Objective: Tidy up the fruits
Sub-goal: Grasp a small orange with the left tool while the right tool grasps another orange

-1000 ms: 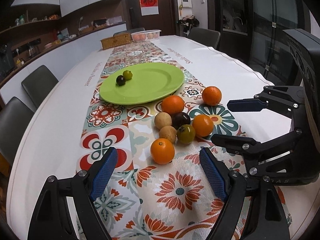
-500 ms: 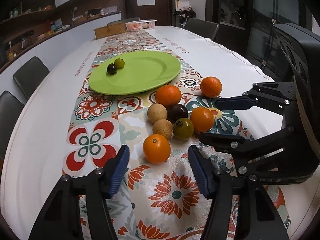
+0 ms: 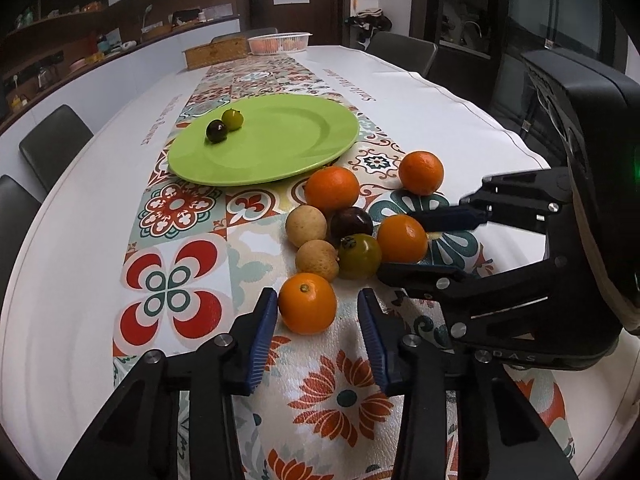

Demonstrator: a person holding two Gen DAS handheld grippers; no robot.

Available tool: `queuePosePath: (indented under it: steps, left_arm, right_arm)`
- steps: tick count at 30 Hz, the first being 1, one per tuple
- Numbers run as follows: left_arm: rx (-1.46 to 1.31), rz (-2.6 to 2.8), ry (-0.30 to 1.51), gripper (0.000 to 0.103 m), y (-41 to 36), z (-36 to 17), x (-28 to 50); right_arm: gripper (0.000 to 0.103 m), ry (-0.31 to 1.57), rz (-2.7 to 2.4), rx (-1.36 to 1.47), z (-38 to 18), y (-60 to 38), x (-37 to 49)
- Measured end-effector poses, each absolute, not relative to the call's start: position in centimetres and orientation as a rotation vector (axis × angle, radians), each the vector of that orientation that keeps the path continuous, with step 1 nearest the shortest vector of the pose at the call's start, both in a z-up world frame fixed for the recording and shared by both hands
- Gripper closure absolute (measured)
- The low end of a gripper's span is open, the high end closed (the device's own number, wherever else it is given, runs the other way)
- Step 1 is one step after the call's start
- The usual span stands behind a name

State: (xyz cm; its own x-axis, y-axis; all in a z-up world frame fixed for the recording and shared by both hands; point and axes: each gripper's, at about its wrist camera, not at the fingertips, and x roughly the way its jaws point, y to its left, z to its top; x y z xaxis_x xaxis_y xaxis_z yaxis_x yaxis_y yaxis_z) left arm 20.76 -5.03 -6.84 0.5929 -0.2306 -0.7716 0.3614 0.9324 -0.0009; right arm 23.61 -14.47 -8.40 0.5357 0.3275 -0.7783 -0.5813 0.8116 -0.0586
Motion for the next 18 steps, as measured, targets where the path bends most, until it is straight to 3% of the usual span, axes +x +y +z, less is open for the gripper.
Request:
queuePosePath:
  steps: [5,18]
  left_arm:
    - [0.145,-0.329,0.880,0.073,-4.8,-6.8,21.0]
    - [0.120,-0.330,0.848,0.073,-4.6,-5.2,19.0]
  right_arm:
    - [0.066,0.848,0.549,-0.314,-8.4,-14.5,23.3]
    - [0.066,0.825,0.519,-0.241,-6.5,-15.2,21.0]
